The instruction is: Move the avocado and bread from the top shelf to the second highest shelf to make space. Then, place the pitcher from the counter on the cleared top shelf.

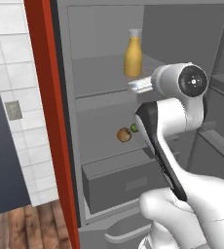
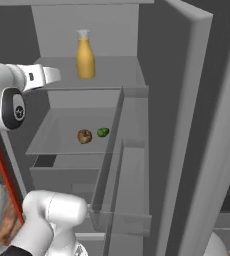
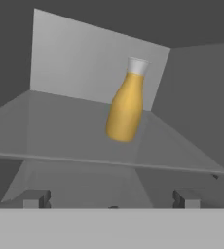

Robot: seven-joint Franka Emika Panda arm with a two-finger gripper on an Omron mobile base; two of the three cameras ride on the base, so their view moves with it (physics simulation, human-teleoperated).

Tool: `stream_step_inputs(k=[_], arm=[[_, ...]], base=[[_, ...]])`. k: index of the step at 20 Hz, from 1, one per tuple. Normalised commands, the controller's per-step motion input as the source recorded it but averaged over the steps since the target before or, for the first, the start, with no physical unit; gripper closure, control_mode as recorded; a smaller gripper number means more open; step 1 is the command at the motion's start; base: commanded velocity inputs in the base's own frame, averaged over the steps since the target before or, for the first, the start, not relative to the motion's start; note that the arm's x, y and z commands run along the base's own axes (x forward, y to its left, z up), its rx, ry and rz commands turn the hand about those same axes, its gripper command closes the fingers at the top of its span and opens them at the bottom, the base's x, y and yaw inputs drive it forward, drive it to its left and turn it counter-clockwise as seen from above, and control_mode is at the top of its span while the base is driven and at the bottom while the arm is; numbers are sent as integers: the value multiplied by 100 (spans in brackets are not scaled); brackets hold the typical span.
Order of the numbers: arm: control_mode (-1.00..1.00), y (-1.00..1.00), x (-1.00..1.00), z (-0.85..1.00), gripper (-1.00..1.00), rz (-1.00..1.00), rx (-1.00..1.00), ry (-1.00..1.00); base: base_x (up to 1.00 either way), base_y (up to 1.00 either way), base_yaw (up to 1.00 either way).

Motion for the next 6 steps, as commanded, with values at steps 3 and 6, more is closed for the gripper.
stream_step_inputs(k=[3,6], arm=[[-100,14,-100,-57,-100,-6,0,5],[-100,19,-99,-52,-100,-2,0,11]], base=[[0,0,0],[0,0,0]])
